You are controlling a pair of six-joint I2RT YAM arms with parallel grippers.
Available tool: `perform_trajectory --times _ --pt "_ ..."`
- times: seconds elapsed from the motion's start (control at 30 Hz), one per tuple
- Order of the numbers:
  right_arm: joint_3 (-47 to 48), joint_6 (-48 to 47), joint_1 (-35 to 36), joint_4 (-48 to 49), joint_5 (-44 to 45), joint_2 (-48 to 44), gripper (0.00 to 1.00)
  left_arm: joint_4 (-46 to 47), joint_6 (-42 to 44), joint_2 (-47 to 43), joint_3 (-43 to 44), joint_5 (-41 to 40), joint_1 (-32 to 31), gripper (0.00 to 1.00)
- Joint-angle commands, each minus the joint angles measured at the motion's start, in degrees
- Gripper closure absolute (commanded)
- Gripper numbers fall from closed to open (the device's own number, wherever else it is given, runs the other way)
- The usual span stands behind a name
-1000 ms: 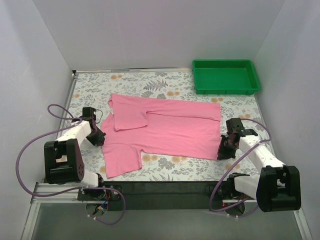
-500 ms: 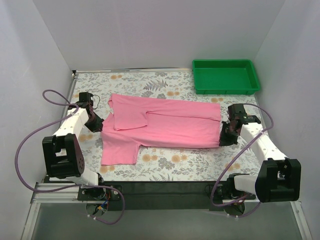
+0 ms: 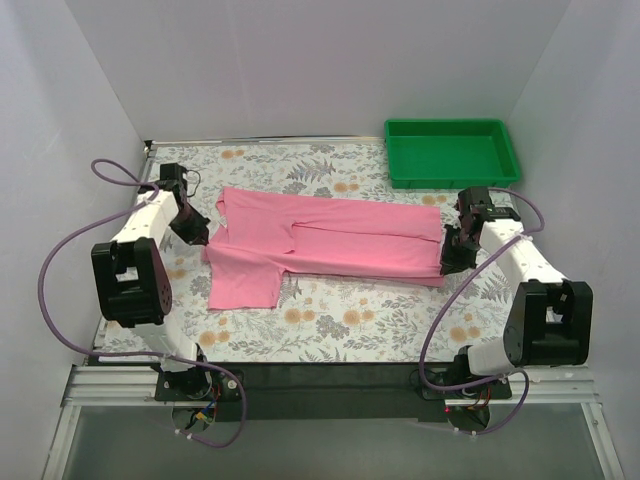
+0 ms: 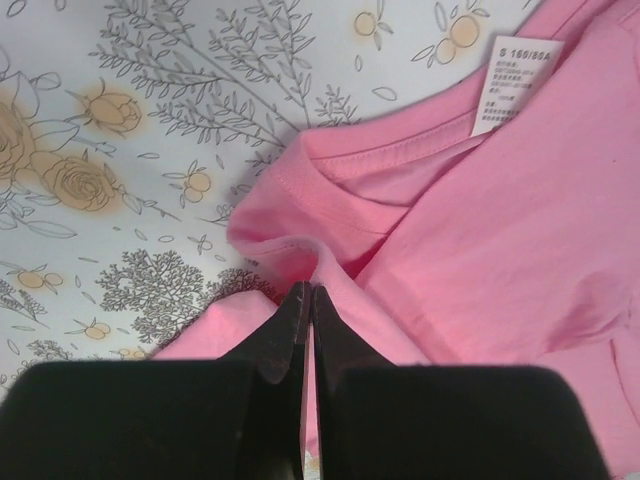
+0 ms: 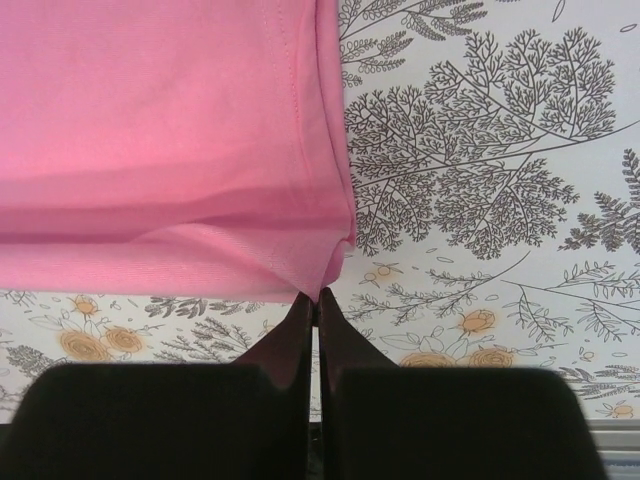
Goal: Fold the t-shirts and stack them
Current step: Fold the tshirt
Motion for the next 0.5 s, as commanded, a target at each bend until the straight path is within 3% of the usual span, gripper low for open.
perform_trajectory --times 0.0,0.47 --pt "2.92 -1.28 -0.85 -0.63 0.56 1.25 0.99 -1.55 0.23 1.71 4.94 1.46 0.02 1.0" --pt "5.38 -1.29 -1.21 0.69 -1.29 7.05 0.99 -1.91 1.11 7.95 11.19 3.31 -0.07 1.0"
